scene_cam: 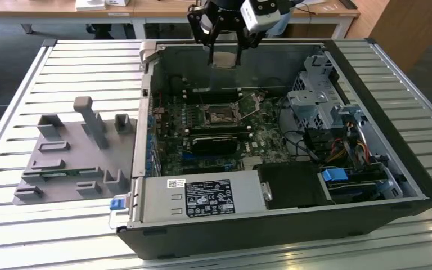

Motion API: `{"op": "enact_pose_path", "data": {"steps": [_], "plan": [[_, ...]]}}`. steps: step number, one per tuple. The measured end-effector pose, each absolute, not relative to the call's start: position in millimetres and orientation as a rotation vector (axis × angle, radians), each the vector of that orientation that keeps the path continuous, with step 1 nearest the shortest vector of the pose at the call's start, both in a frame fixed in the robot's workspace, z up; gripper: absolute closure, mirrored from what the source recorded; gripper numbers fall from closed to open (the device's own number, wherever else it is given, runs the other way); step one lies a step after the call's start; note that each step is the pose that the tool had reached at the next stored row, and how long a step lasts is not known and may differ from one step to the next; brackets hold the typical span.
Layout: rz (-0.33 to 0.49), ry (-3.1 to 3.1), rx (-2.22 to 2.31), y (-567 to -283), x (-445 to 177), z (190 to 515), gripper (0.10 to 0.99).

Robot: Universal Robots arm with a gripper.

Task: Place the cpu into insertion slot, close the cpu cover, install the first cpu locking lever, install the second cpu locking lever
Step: 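Place the cpu into insertion slot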

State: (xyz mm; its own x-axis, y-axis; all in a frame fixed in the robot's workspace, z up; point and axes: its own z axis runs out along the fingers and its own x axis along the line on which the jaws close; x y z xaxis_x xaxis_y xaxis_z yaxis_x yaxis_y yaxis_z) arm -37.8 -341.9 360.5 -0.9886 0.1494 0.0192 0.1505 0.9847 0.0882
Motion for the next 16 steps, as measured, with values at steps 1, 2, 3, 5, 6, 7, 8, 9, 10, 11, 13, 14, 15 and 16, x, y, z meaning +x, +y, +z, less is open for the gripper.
{"op": "enact_pose_path", "data": {"steps": [1, 2, 3, 5, 6, 7, 8, 9, 10, 11, 13, 14, 15, 16], "plan": [[-0.14, -3.117, -0.244, -341.9, -37.8, 360.6, 0.545], [-0.14, -3.116, -0.253, -341.9, -37.8, 360.5, 0.545], [-0.14, -3.116, -0.262, -341.9, -37.8, 360.5, 0.545], [-0.14, -3.114, -0.29, -341.9, -37.9, 360.5, 0.545], [-0.14, -3.113, -0.304, -341.9, -37.9, 360.5, 0.545], [-0.14, -3.112, -0.315, -341.9, -37.9, 360.5, 0.545], [-0.14, -3.111, -0.327, -341.9, -37.9, 360.5, 0.545], [-0.14, -3.11, -0.341, -341.9, -37.9, 360.5, 0.545], [-0.14, -3.109, -0.355, -341.9, -37.9, 360.5, 0.545], [-0.14, -3.108, -0.368, -341.9, -37.9, 360.5, 0.545], [-0.141, -3.106, -0.392, -341.9, -37.9, 360.4, 0.545], [-0.141, -3.105, -0.402, -341.9, -37.9, 360.4, 0.545], [-0.141, -3.104, -0.411, -341.9, -37.9, 360.5, 0.545], [-0.141, -3.103, -0.42, -341.9, -37.9, 360.5, 0.545]]}}
